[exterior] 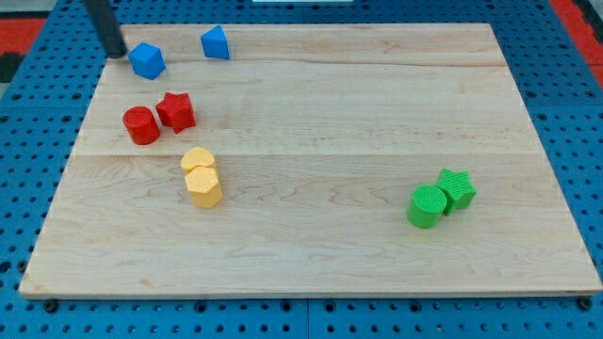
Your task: Move the red circle to the center
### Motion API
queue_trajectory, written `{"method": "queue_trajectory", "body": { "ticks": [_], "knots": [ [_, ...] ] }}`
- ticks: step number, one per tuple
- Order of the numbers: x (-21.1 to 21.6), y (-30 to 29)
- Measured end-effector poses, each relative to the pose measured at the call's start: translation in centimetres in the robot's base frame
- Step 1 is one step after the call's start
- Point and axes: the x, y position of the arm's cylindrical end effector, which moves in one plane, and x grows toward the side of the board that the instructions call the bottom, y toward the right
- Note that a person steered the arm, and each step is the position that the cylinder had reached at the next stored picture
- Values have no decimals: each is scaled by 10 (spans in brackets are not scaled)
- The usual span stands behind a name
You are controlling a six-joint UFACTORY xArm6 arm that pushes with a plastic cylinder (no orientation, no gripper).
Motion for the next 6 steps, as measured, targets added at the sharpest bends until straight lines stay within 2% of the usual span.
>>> {"method": "queue_trajectory", "body": {
  "ticks": [1,2,3,4,5,6],
  "knots": [
    [36,44],
    [36,65],
    [26,12],
    [62,-27],
    [123,-28],
    [164,-10]
  ]
}}
